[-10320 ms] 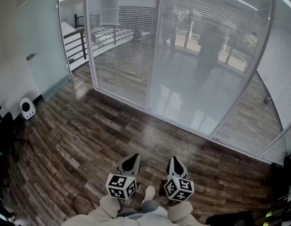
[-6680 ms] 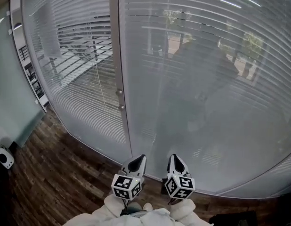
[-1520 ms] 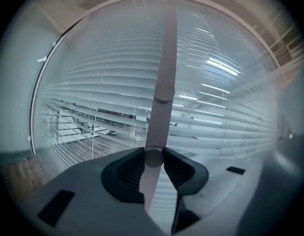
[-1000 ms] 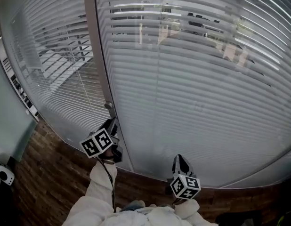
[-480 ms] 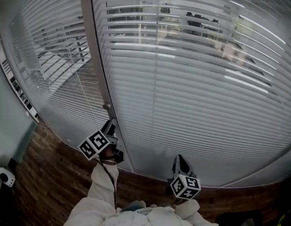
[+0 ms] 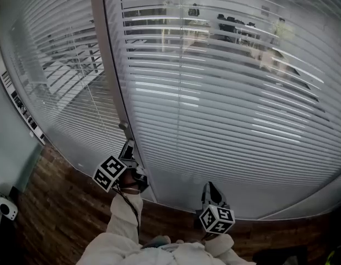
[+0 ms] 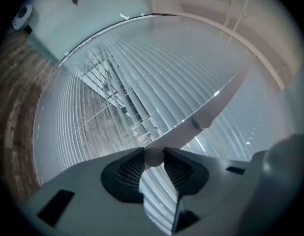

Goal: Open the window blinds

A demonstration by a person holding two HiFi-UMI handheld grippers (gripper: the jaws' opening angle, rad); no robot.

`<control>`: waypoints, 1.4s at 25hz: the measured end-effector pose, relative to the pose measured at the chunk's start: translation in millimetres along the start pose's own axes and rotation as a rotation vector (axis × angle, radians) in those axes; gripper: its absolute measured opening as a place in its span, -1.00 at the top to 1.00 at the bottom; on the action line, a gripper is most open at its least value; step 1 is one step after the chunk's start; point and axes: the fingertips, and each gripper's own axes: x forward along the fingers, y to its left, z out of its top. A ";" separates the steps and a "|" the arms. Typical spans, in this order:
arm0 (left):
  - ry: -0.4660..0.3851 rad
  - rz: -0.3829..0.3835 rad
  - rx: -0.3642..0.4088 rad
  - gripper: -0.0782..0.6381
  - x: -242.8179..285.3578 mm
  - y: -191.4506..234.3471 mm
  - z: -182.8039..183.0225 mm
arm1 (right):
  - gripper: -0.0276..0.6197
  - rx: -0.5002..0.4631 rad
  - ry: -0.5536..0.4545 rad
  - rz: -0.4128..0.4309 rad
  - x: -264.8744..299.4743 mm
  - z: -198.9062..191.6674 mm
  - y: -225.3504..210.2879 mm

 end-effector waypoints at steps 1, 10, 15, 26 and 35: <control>-0.006 -0.001 -0.017 0.43 0.6 0.4 0.4 | 0.87 -0.001 0.000 0.000 0.8 0.3 -0.5; -0.024 -0.021 -0.139 0.43 -0.4 -0.6 1.9 | 0.87 -0.003 -0.003 -0.015 -2.9 3.6 -7.3; -0.008 -0.056 -0.088 0.43 2.7 0.2 1.8 | 0.87 -0.006 -0.003 -0.018 -0.3 1.5 -8.3; -0.140 -0.092 0.759 0.43 -51.1 -62.6 -18.5 | 0.87 -0.068 -0.027 -0.006 0.0 5.8 3.6; 0.106 -0.337 0.967 0.78 -89.7 -84.2 -188.0 | 0.87 -0.242 -0.104 0.034 -11.9 35.7 33.6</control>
